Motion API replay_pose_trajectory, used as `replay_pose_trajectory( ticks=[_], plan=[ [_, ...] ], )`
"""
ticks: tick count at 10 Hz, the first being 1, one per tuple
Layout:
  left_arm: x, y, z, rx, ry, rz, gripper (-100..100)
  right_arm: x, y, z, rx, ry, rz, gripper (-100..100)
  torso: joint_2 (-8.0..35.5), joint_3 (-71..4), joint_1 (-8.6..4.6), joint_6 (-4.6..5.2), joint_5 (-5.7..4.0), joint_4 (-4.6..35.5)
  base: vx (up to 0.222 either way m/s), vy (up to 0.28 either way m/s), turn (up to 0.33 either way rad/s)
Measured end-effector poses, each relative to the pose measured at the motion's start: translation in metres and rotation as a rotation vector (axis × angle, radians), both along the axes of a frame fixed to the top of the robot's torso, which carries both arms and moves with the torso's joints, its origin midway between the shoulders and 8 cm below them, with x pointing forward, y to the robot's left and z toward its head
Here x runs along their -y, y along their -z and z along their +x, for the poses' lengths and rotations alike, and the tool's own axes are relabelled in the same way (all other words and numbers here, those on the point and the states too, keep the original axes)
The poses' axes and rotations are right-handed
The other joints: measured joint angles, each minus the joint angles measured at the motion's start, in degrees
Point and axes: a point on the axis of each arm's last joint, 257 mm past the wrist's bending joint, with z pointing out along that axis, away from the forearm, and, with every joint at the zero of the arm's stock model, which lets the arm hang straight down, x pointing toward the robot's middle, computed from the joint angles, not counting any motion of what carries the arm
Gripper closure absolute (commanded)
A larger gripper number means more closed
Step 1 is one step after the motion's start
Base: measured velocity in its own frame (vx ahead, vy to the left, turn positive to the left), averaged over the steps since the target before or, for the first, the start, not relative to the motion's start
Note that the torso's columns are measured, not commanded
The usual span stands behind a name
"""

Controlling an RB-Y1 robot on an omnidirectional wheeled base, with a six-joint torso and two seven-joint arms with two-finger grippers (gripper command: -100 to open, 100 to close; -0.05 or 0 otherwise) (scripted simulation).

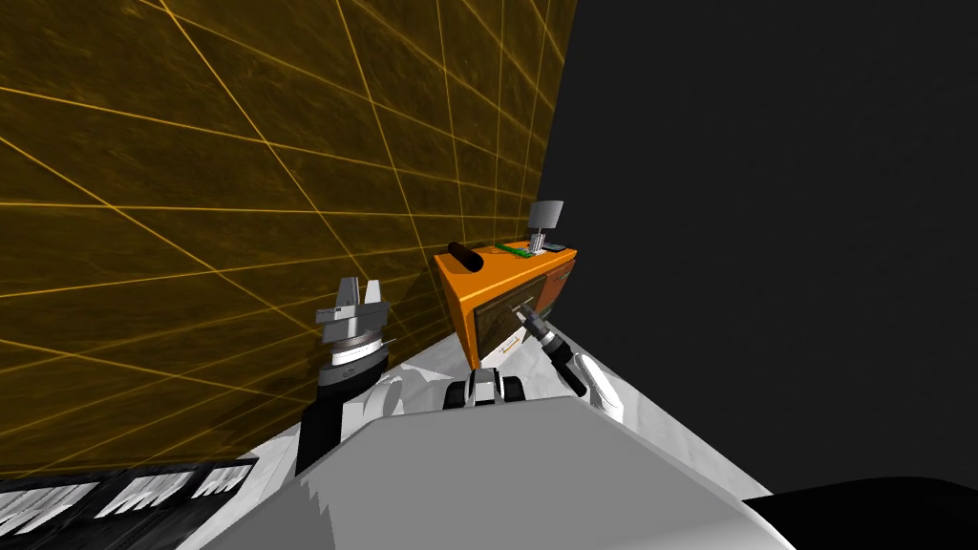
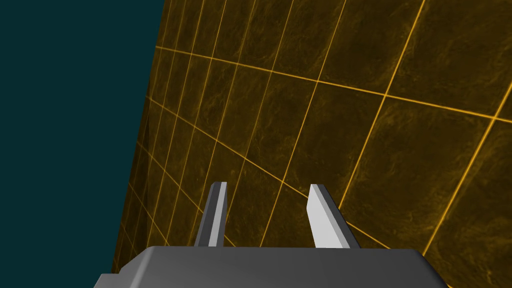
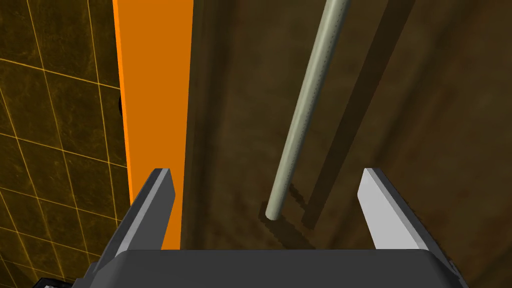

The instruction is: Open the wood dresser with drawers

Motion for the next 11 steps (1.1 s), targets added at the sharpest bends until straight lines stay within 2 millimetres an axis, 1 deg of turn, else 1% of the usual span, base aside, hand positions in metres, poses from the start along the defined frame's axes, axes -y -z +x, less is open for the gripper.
replay_pose_trajectory(
  ticks=[1, 2, 5, 6, 7, 8, 9, 11],
  plan=[
    [0.0, 0.0, 0.0, 0.0, 0.0, 0.0, 0, -0.0017, 0.0044, -0.0018, -0.002, -0.001, 0.004, 100, -0.03, -0.02, -0.02, -0.01, -0.01, -0.01, 0.0, -0.009, 0.016],
    [0.0, 0.0, 0.0, 0.0, 0.0, 0.0, 0, -0.0023, 0.0049, -0.0023, -0.001, -0.003, 0.002, 100, -0.02, -0.02, 0.01, 0.01, 0.0, 0.0, -0.102, -0.042, -0.051],
    [0.0, 0.0, 0.0001, 0.0, 0.0, 0.0, 0, 0.0029, -0.0007, -0.0037, 0.0, -0.007, 0.0, 100, 0.27, 0.18, -0.14, 0.01, -0.03, 0.09, -0.17, -0.093, -0.039],
    [0.0, 0.0, 0.0001, 0.0, 0.0, 0.0, 0, 0.0043, -0.0032, -0.0045, 0.0, -0.009, -0.001, 100, 0.11, 0.07, -0.09, 0.01, -0.03, 0.04, -0.082, -0.054, -0.005],
    [0.0, 0.0, 0.0001, 0.0, 0.0, 0.0, 0, 0.0047, -0.0033, -0.0046, -0.001, -0.009, 0.0, -100, -0.28, -0.15, 0.2, -0.01, 0.04, -0.06, 0.023, 0.063, 0.036],
    [0.0, 0.0, 0.0, 0.0, 0.0, 0.0, 0, 0.005, -0.0008, -0.0052, -0.004, -0.006, -0.013, -100, -0.55, -0.34, 0.53, -0.02, 0.14, -0.15, 0.07, 0.134, 0.02],
    [0.0, 0.0, 0.0, 0.0, 0.0, 0.0, 0, 0.0062, 0.0013, -0.0053, -0.006, -0.002, -0.025, -100, -0.5, -0.32, 0.55, -0.01, 0.17, -0.15, 0.106, 0.141, 0.011],
    [0.0, 0.0, -0.0001, 0.0, 0.0, 0.0, 0, 0.0074, 0.0049, -0.0054, -0.009, 0.004, -0.046, -100, -0.14, -0.09, 0.06, 0.0, 0.02, -0.04, 0.127, 0.14, 0.03]
  ],
)
